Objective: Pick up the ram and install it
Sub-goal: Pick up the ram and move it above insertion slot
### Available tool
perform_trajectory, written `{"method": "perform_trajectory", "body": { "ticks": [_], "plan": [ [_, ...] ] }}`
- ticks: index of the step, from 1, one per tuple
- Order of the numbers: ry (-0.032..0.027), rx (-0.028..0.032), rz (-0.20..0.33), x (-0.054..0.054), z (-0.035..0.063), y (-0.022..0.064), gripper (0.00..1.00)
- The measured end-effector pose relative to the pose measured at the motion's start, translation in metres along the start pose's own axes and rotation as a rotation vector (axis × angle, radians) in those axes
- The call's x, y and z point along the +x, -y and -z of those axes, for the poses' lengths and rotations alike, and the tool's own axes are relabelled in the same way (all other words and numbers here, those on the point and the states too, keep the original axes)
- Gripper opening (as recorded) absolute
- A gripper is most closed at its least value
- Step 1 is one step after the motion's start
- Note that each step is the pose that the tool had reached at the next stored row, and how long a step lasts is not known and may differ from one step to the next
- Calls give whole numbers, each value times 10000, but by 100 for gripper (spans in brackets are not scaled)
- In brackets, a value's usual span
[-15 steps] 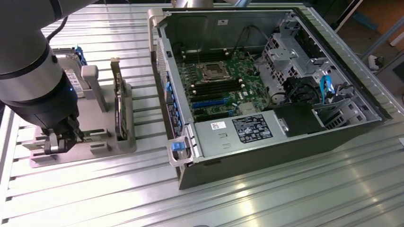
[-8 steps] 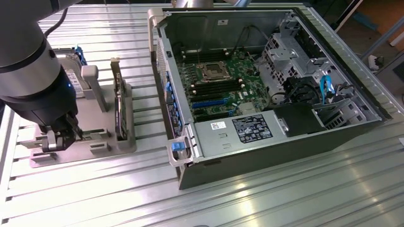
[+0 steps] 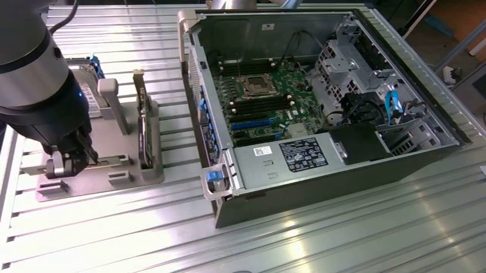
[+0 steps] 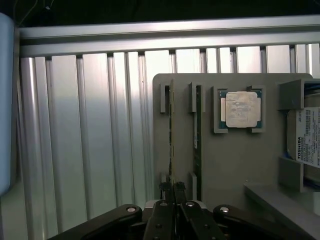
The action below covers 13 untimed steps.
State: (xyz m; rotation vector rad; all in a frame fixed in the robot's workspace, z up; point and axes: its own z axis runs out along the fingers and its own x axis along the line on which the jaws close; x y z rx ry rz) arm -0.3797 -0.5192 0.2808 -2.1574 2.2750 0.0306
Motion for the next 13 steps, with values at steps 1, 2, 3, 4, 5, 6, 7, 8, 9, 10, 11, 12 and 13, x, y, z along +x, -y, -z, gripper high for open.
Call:
{"method": "perform_trajectory", "body": {
  "ticks": [1,2,3,4,5,6,7,8,9,10,11,12,13],
  "plan": [
    [0,0,0,0,9,2,12],
    [1,1,0,-1,17,3,12],
    [1,1,0,-1,22,4,12],
    [1,1,0,-1,30,5,12],
    [0,0,0,-1,37,7,12],
    [0,0,0,-2,45,8,12],
    [0,0,0,-2,52,8,12],
    [0,1,0,-2,64,9,12],
    [1,0,0,-2,71,11,12],
    [1,1,0,-2,79,12,12],
    [0,0,0,-3,90,13,12],
    [0,0,0,-3,97,14,12],
    [0,0,0,-3,106,15,12]
  ]
}}
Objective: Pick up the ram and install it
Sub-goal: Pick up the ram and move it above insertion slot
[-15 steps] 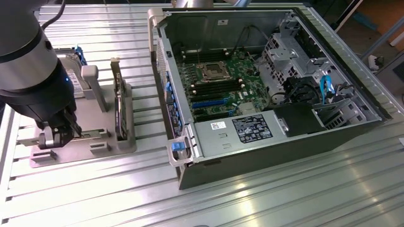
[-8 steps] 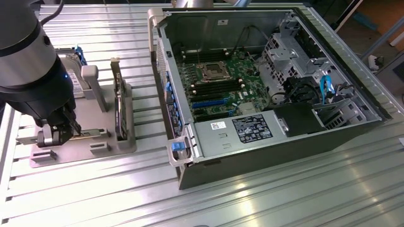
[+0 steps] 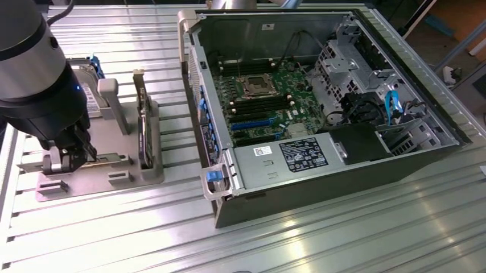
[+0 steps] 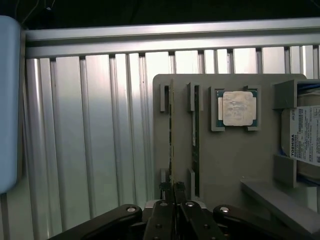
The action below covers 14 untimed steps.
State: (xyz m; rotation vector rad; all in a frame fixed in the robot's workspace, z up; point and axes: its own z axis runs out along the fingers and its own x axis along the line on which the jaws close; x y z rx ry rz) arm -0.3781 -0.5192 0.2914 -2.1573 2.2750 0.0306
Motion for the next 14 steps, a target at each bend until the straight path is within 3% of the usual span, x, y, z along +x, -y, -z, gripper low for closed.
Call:
{"method": "perform_trajectory", "body": {
  "ticks": [14],
  "plan": [
    [1,1,0,-5,208,15,12]
  ]
}}
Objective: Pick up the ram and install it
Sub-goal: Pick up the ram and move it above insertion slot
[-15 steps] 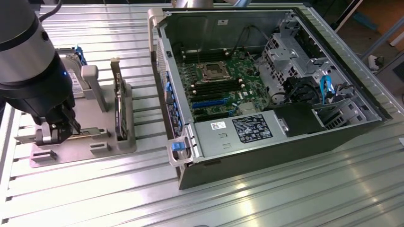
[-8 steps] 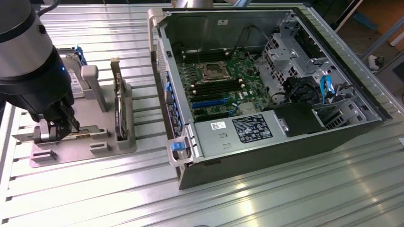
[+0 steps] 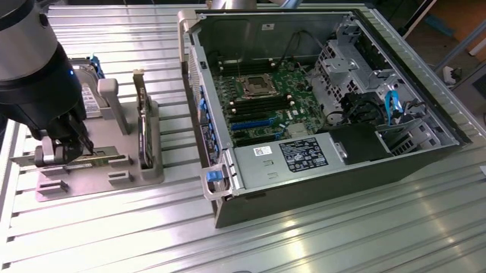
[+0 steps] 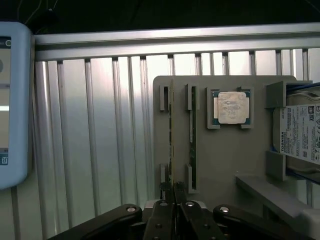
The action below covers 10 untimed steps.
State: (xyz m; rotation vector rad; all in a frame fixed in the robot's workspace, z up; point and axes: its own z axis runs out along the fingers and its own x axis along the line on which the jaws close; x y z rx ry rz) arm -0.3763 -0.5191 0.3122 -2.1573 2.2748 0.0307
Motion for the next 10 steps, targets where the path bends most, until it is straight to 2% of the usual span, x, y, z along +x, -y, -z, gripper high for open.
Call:
{"method": "perform_trajectory", "body": {
  "ticks": [10],
  "plan": [
    [-1,-1,0,-4,172,8,12]
  ]
}}
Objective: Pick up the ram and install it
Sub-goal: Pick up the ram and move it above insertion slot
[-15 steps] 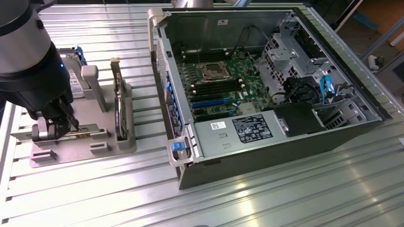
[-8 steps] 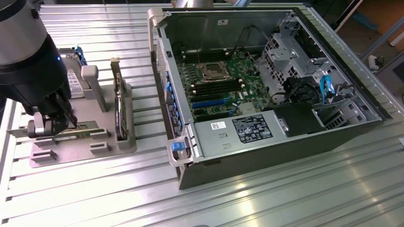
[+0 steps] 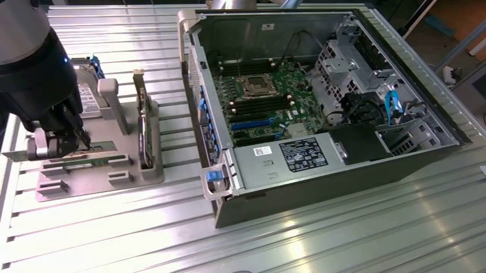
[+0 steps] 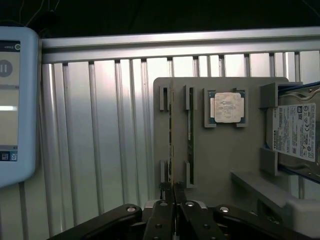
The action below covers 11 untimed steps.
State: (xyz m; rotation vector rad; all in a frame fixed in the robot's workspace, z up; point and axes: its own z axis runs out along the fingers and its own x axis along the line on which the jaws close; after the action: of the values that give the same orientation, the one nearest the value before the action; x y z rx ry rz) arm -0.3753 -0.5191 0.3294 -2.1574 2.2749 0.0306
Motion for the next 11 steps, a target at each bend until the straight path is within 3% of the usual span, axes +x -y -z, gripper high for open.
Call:
{"method": "perform_trajectory", "body": {
  "ticks": [11],
  "plan": [
    [0,0,0,-4,188,10,12]
  ]
}}
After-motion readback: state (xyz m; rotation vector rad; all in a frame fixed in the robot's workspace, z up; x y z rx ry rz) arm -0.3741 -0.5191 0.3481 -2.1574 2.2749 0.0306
